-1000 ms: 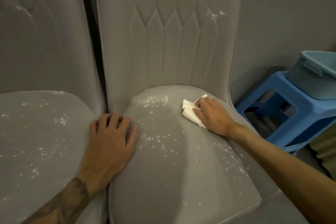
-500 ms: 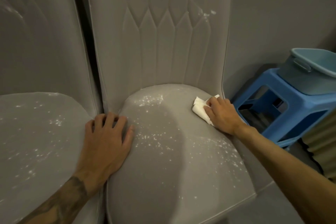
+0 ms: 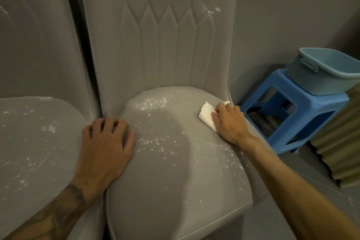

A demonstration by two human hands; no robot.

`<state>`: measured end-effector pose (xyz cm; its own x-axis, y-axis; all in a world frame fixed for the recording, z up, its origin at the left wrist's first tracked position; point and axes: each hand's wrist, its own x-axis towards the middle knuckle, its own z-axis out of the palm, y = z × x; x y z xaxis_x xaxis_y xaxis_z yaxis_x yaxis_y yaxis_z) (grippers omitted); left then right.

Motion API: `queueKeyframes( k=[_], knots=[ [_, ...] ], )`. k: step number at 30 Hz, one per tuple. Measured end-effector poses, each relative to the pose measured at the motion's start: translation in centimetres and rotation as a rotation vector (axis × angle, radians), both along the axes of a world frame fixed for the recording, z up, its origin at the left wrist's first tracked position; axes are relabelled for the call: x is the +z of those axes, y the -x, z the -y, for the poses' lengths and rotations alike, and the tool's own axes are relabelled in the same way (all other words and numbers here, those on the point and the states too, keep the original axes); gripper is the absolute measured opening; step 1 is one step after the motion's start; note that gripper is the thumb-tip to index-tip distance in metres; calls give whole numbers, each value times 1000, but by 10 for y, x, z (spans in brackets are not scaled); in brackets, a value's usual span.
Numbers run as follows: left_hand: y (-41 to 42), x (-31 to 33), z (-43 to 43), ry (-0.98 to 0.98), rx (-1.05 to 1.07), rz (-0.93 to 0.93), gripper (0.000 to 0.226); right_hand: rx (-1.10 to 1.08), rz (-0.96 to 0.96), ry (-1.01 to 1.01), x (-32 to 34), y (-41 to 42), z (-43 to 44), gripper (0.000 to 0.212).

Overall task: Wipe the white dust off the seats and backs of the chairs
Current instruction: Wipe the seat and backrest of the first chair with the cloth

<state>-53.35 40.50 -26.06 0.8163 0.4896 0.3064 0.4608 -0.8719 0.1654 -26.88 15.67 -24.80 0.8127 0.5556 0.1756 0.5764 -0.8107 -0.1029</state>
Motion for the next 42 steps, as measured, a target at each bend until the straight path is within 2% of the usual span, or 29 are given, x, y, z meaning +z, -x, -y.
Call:
queueKeyframes(
  k=[3,5,7,10,12,15,17,21,23,26,28,29,32,34,39,40,42],
  knots=[
    [0,1,0,11,-6,0,43,254,-44,-36,-6,30,5,32],
    [1,1,1,31,-11,3,44,331,-74,21,2,23,22,33],
    [2,2,1,42,-17,6,43,225,-66,79,8,-1,34,30],
    [2,3,1,22,-12,3,42,-5,-64,59,10,-17,36,28],
    [2,2,0,29,-17,-3,41,50,-43,37,5,-5,30,26],
    [3,1,-1,41,-26,7,41,278,-107,33,2,21,42,27],
    [3,-1,-3,39,-30,12,40,321,-126,32,7,22,56,27],
    [3,-3,-4,33,-41,40,39,57,-113,16,11,-4,62,25],
    [3,-3,-3,20,-20,47,40,-8,-106,-12,10,-6,51,26],
    [1,-5,-3,-84,-10,41,41,165,-88,-54,1,7,56,24],
    [2,-7,-3,-70,-4,44,41,324,-124,-64,2,9,74,23],
    [2,-7,-4,-41,2,37,42,342,-135,-61,4,3,79,23],
    [1,-6,-5,9,-4,-13,50,200,-167,-61,11,-20,82,23],
    [0,-5,-3,13,4,-52,53,227,-140,-77,11,-18,71,22],
    [-1,-1,0,23,28,-54,57,562,-163,-108,2,16,75,23],
    [-2,-1,0,22,24,-59,57,555,-142,-94,4,8,75,24],
    [-2,0,2,36,28,-68,59,401,-117,-63,10,-10,70,24]
  ],
)
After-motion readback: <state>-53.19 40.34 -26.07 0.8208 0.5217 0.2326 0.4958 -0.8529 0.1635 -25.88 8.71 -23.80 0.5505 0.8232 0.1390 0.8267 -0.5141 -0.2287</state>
